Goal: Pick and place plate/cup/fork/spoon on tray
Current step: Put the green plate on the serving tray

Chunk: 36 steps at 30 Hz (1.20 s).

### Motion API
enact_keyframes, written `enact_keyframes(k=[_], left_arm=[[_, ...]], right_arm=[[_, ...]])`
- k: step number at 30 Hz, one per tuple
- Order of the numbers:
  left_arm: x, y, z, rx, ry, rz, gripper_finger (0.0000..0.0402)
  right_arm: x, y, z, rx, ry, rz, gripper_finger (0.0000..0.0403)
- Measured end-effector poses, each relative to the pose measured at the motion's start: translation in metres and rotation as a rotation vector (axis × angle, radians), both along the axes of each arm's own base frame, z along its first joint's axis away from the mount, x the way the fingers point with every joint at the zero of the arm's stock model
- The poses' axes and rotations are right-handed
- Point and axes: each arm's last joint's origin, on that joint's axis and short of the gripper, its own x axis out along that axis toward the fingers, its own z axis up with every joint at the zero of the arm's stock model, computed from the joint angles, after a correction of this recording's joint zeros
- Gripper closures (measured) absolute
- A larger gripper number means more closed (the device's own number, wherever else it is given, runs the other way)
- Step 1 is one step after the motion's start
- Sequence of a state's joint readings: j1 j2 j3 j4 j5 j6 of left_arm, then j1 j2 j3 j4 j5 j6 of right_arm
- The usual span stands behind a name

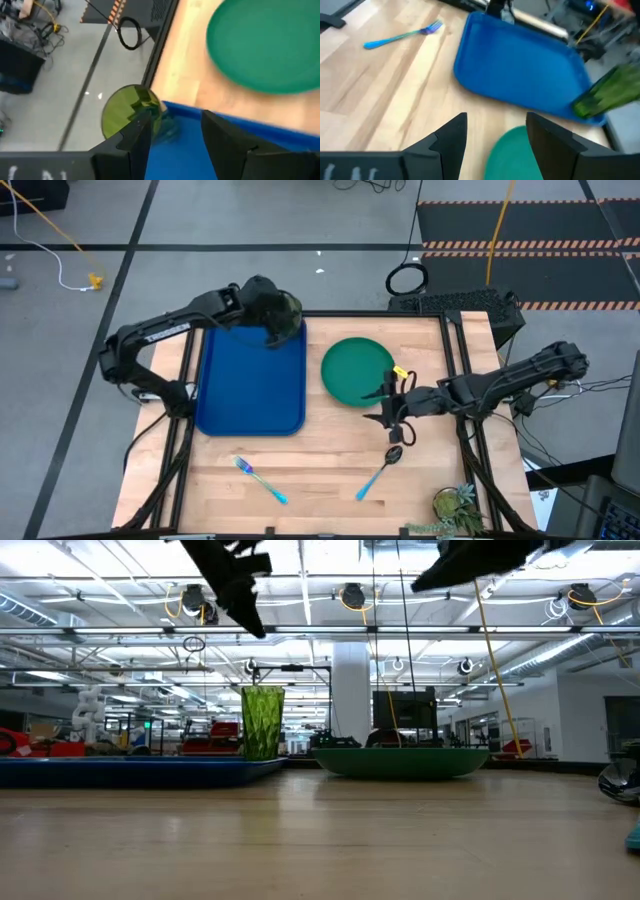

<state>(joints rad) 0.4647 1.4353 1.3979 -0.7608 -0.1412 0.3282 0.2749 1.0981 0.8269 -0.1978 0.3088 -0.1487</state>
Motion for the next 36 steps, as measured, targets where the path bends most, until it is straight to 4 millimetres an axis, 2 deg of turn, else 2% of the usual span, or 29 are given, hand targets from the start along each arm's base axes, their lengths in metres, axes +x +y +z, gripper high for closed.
enact_keyframes(k=[4, 9, 13, 20, 28, 36], left_arm=[[0.004, -0.027, 0.007, -0.056, -0.053, -0.039, 0.0227], [0.018, -0.068, 0.004, -0.098, -0.041, -0.155, 0.0227], [0.029, -0.099, -0.002, -0.138, -0.039, -0.201, 0.0227], [0.043, -0.141, -0.016, -0.207, -0.026, -0.194, 0.0227], [0.06, -0.175, -0.031, -0.245, -0.031, -0.248, 0.0227], [0.085, -0.196, -0.046, -0.219, -0.103, -0.33, 0.0227]], right_arm=[[-0.004, -0.009, -0.023, 0.067, 0.07, -0.02, 0.0206], [-0.01, -0.02, -0.055, 0.173, 0.125, -0.043, 0.0206], [-0.016, -0.026, -0.076, 0.215, 0.12, -0.037, 0.0206], [-0.02, -0.038, -0.102, 0.243, 0.118, -0.101, 0.0206], [-0.017, -0.042, -0.131, 0.242, 0.2, -0.08, 0.021], [-0.004, -0.044, -0.144, 0.213, 0.175, -0.063, 0.027]])
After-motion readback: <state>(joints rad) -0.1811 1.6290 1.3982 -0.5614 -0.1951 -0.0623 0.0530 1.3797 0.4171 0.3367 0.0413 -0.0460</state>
